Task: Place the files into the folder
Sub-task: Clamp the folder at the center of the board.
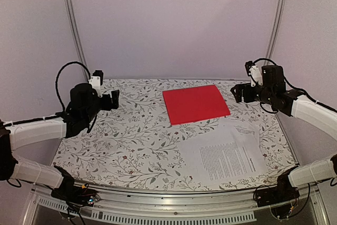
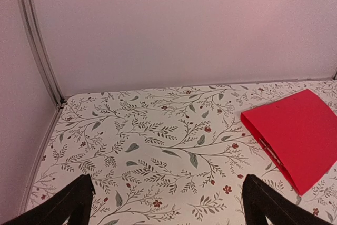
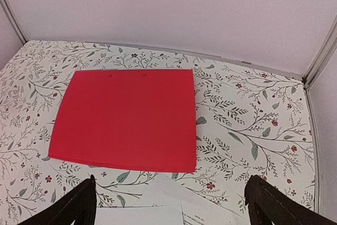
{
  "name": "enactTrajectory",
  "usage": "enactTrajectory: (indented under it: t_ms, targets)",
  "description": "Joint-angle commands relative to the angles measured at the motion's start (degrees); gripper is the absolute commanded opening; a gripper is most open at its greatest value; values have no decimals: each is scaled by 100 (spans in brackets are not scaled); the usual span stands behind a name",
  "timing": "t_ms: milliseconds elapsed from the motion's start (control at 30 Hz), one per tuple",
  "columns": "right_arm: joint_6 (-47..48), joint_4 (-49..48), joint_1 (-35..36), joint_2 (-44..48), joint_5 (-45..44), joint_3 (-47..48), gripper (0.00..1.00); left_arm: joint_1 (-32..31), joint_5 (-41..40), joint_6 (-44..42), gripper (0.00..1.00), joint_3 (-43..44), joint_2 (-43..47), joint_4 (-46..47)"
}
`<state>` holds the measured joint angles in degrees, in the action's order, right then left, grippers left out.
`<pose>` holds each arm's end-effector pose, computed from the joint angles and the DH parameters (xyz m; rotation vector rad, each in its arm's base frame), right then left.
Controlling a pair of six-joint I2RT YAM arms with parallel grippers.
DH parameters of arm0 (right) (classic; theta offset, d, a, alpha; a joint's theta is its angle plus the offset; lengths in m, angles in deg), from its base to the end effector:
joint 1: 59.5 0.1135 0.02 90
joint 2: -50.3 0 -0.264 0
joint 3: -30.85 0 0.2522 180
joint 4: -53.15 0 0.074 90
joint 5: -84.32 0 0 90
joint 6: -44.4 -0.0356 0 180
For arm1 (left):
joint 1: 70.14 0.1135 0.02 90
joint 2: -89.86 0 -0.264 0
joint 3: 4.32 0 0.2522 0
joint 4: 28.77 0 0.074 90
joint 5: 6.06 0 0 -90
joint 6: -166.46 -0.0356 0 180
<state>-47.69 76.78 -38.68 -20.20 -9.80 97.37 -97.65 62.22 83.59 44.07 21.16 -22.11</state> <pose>0.2631 0.0973 0.2941 -0.2903 2.0353 0.1747 0.2408 -0.1106 0.2467 0.0505 1.7920 -0.0903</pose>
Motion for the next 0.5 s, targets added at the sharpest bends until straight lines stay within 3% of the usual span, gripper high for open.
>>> enactTrajectory:
  t_ms: [0, 300, 467]
  targets:
    - [50, 28, -52, -24, 43, 73, 99, -106, -43, -62, 100, 35, -100, 0]
    - [-94, 267, -51, -176, -322, 294, 99, -150, -30, -70, 99, 74, -154, -85]
    - [-232, 829, -52, -465, -721, 810, 99, -158, 139, 140, 100, 544, -544, -703]
